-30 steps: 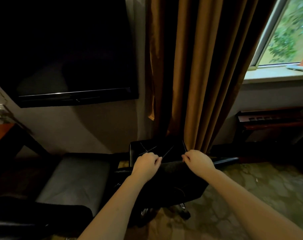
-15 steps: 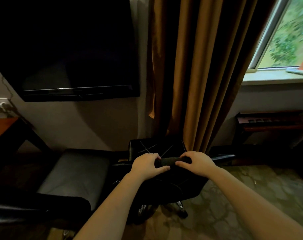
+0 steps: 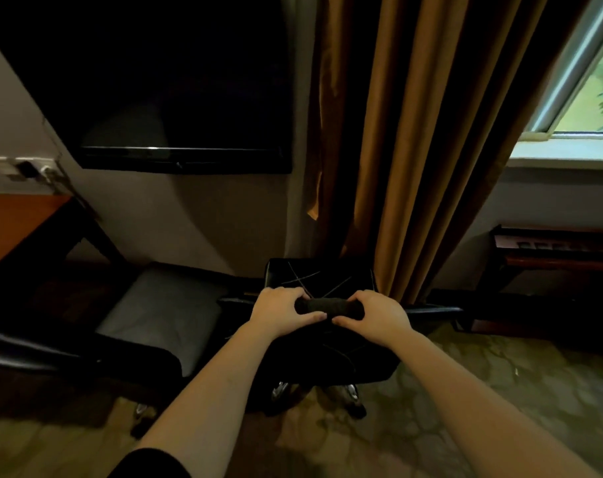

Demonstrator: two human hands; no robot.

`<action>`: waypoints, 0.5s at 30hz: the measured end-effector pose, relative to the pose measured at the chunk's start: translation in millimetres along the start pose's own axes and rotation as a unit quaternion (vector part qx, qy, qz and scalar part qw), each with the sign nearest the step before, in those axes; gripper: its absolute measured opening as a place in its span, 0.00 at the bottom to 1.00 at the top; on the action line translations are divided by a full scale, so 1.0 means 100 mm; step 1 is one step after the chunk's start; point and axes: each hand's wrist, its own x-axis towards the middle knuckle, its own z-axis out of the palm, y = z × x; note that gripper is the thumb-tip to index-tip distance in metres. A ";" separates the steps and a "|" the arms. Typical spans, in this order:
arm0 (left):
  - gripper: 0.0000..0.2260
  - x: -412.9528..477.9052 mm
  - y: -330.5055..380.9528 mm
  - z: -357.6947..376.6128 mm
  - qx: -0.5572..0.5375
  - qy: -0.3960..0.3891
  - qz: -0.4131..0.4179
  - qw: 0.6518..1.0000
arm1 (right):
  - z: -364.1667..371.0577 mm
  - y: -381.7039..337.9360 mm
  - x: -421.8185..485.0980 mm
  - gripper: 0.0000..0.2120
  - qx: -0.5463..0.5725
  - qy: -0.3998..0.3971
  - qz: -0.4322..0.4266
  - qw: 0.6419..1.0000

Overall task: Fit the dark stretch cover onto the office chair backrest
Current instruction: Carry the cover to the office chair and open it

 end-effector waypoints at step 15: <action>0.25 0.05 -0.05 0.06 0.015 0.032 0.023 0.999 | 0.16 0.02 0.04 0.27 -0.062 0.067 -0.004 0.996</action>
